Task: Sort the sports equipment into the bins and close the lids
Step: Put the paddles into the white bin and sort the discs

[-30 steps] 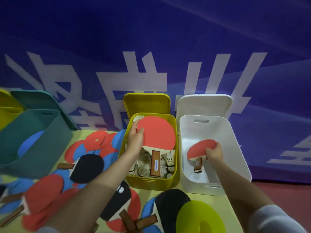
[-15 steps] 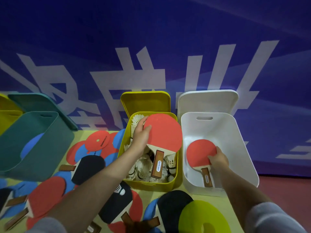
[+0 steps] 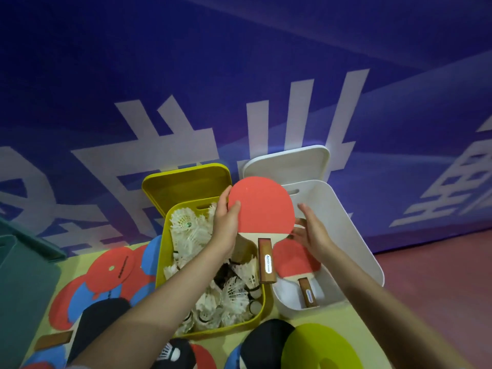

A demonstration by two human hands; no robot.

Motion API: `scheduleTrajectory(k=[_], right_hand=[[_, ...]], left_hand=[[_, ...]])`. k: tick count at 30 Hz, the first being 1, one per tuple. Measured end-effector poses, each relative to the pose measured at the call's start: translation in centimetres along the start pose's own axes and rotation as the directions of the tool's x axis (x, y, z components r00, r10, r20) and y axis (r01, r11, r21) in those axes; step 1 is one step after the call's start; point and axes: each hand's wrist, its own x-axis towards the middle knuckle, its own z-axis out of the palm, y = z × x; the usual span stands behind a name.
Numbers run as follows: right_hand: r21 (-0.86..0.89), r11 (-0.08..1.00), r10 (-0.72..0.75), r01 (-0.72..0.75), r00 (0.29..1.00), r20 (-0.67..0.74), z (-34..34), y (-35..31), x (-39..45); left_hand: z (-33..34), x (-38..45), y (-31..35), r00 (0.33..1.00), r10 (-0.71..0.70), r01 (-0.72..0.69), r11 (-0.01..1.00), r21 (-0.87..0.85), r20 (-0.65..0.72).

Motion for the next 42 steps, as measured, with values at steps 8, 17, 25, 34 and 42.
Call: scheduleTrajectory(k=[8,17,25,34,42], right_hand=[[-0.005,0.983,-0.184,0.185,0.977,-0.107,-0.8,-1.4,-1.1],[-0.32,0.947,-0.183,0.034,0.875,-0.447,-5.4,1.4,1.0],[-0.563,0.822,-0.105,-0.084,0.95,-0.295,-3.4,5.6,2.3],[-0.812,0.548,-0.073,-0.2,0.956,-0.284,-3.3,8.1,2.7],[-0.931,0.184,0.038,-0.317,0.948,-0.315,-3.0,9.6,3.1]], left_hand=[[0.2,-2.2,1.0,0.976,0.079,-0.103,0.988,0.112,0.202],[-14.5,0.3,-0.8,0.944,0.317,-0.171,0.703,0.69,-0.089],[-17.4,-3.1,-6.1,0.988,-0.1,0.154,0.741,0.654,-0.12],[-17.9,-3.7,-7.9,0.98,-0.025,0.138,0.803,0.58,-0.198],[-17.9,-3.7,-7.8,0.978,0.016,0.119,0.779,0.616,-0.208]])
